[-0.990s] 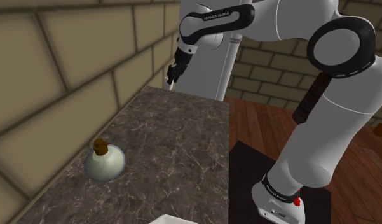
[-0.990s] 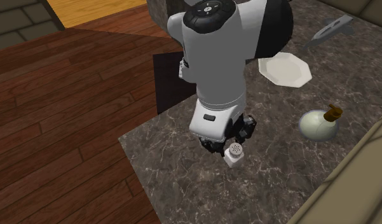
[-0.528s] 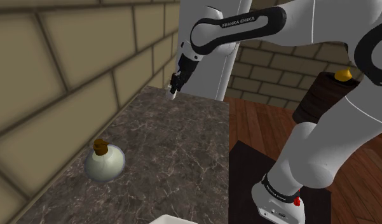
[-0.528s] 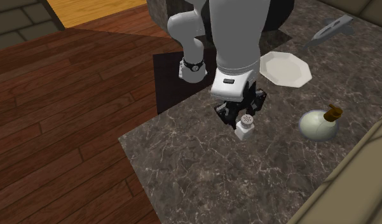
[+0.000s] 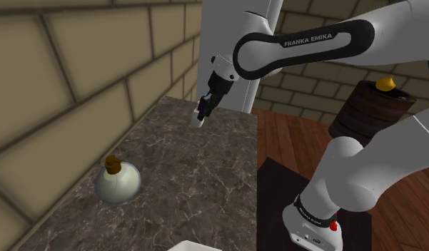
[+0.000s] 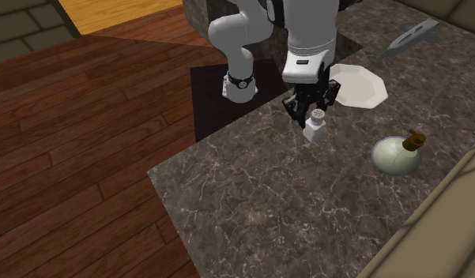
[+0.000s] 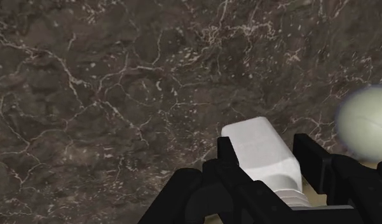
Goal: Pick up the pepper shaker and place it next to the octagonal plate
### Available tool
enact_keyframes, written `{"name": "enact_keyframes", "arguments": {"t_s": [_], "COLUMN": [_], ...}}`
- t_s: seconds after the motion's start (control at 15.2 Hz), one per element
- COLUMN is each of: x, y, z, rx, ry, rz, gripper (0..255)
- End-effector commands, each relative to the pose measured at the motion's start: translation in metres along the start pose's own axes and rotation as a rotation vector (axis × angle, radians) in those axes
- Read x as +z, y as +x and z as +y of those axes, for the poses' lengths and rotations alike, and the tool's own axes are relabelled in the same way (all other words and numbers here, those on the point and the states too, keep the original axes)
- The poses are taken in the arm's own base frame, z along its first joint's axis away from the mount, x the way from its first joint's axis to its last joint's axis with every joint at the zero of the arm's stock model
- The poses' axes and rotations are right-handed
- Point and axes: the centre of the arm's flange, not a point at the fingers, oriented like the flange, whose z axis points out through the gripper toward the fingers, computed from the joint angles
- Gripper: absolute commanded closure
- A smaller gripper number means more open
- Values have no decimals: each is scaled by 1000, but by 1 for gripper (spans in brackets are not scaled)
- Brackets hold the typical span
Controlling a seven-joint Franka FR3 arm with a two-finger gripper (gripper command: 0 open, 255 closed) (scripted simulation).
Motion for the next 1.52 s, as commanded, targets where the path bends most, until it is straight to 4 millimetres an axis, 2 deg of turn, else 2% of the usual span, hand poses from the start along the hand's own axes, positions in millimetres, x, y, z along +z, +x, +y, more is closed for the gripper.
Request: {"name": "enact_keyframes", "arguments": {"t_s": [0.0, 1.32, 1.45], "x": [0, -14, -4], "y": [-16, -200, -202], "z": [-20, -209, -207], "rx": [1, 1, 1], "ry": [-1, -1, -1], "rz": [0, 0, 0], "gripper": [255, 255, 255]}}
